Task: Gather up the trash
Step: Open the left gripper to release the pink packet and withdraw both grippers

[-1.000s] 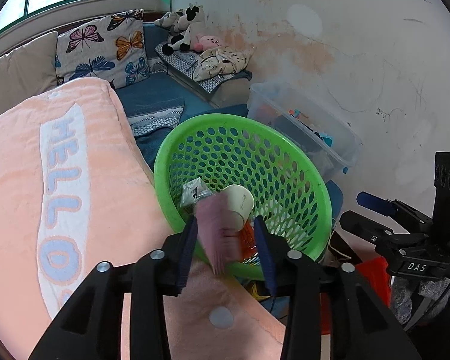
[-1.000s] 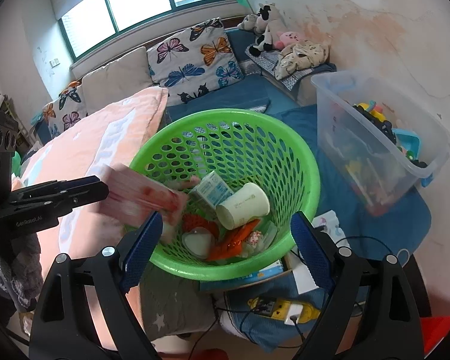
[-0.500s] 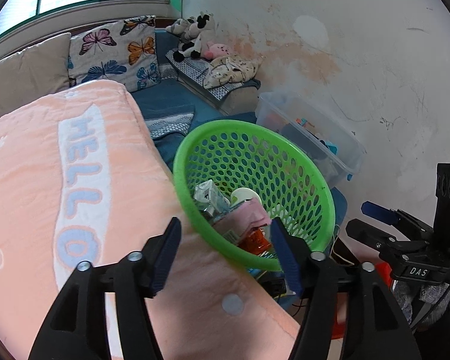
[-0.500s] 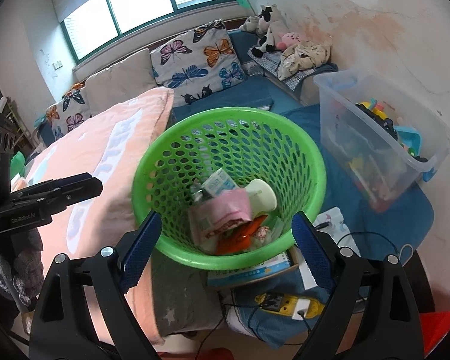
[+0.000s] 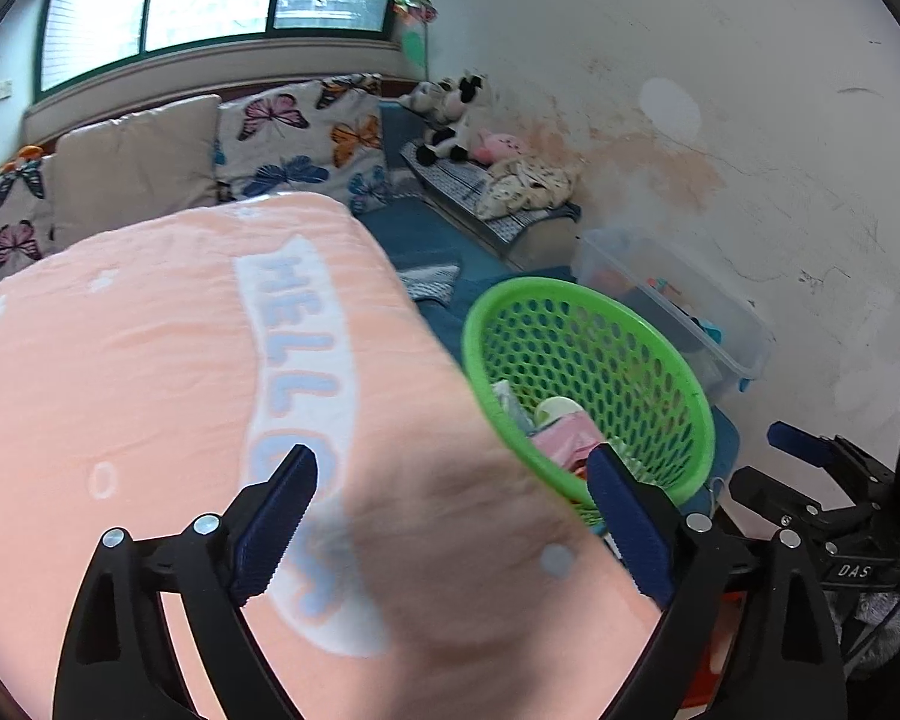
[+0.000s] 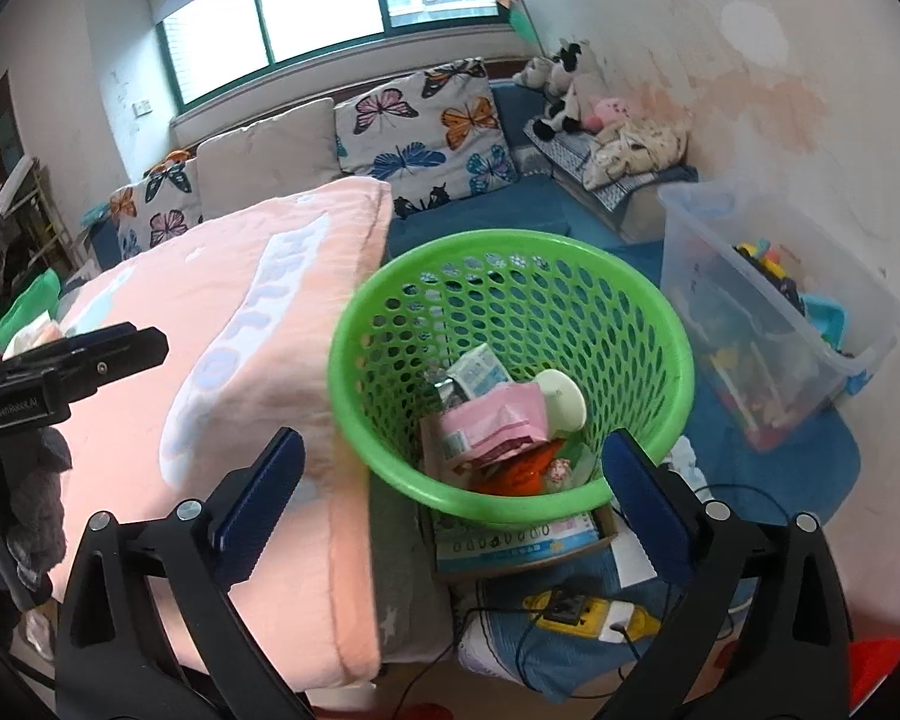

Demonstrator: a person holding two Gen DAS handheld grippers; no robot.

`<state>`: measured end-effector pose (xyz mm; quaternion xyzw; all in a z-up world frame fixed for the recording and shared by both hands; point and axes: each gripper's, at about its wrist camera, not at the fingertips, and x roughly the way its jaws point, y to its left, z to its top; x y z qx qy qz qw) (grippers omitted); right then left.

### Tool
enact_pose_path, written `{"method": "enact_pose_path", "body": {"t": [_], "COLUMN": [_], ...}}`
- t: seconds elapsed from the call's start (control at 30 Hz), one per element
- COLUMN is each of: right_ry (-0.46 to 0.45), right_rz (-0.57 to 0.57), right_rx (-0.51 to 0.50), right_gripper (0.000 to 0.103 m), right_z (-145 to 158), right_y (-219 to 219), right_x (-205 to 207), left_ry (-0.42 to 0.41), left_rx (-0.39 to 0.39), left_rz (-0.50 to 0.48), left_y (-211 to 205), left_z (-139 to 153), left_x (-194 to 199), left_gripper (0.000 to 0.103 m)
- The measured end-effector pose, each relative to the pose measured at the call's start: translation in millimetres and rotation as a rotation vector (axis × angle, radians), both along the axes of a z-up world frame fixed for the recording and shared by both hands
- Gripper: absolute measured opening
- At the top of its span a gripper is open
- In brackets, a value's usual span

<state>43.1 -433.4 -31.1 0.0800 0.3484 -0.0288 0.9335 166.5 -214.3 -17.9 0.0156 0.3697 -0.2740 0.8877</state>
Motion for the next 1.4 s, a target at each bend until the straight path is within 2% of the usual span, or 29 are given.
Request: {"method": "enact_pose_path", "body": {"t": [0.2, 0.43, 0.6, 0.93, 1.2, 1.4], "right_ry": [-0.025, -0.024, -0.012, 0.034, 0.014, -0.016], "right_rz": [0.016, 0.049, 0.082, 0.105, 0.084, 0.084], "right_rx": [-0.061, -0.114, -0.051, -0.044, -0.048, -0.073], "right_gripper": [0.099, 0.099, 0.099, 0.099, 0.099, 0.099], "right_z": [4.5, 0.1, -5.7, -15.7, -18.3, -14.8], "right_y": [28.3, 63.0, 75.6, 101.7, 118.0, 129.3], "right_x": [-4.4, -4.8, -0.3, 7.9, 3.7, -0.7], "left_ry": [-0.043, -0.045, -0.039, -0.059, -0.08, -0.087], "left_rx": [0.013, 0.011, 0.011, 0.051, 0.088, 0.086], "left_rz": [0.056, 0.133, 0.194, 0.289, 0.345, 0.385], "left_y": [29.5, 68.3, 97.1, 138.5, 156.3, 167.7], "left_z": [9.1, 10.0, 5.6, -5.8, -10.0, -8.3], "left_x": [-11.5, -20.6, -28.7, -49.9, -64.8, -72.3], "left_gripper": [0.095, 0.096, 0.096, 0.096, 0.096, 0.096]}}
